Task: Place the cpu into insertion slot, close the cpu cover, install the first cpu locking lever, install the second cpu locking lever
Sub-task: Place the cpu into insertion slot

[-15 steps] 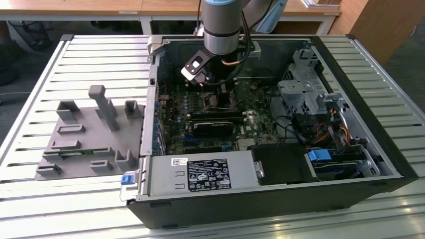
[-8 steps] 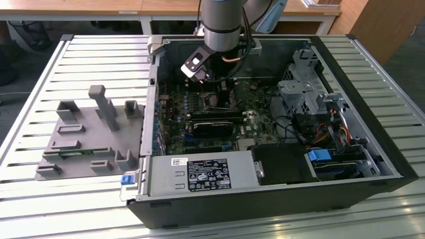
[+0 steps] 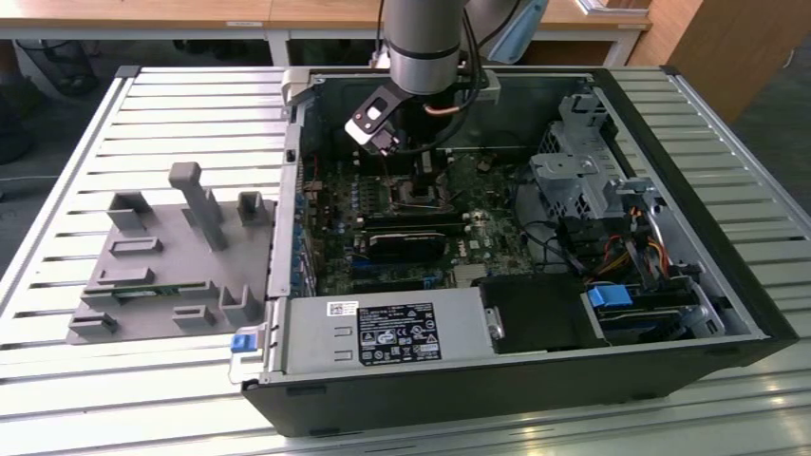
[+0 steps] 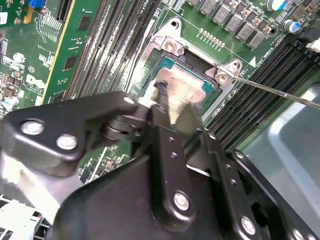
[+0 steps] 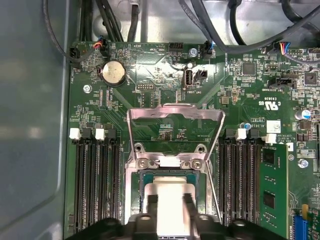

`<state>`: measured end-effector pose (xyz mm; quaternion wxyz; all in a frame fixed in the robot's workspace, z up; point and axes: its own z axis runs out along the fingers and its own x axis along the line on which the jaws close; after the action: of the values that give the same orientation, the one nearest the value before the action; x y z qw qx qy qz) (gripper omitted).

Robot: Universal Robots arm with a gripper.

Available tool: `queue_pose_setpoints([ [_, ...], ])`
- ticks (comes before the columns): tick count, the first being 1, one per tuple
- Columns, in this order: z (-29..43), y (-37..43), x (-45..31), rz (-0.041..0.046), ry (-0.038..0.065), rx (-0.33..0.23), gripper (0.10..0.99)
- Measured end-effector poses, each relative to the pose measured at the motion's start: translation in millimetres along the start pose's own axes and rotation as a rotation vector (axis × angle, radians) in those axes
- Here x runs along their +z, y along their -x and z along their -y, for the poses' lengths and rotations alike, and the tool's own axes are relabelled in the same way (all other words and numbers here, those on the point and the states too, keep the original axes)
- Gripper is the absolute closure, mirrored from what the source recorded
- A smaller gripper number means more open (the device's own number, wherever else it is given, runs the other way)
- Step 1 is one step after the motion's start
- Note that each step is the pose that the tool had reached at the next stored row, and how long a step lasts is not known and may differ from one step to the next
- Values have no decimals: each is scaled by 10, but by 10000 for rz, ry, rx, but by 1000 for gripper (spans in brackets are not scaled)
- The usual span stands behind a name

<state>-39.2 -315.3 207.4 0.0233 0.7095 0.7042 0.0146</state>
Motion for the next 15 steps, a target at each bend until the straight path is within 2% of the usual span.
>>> queue_pose_setpoints([
  [1,0,0,-2,0,0,0,784],
  [2,0,0,-3,1,-1,0,784],
  [4,0,0,-6,1,-1,-1,902],
  [5,0,0,-8,2,-1,0,902],
  [6,0,1,-11,3,-2,0,961],
  [15,-2,1,-35,2,-1,0,980],
])
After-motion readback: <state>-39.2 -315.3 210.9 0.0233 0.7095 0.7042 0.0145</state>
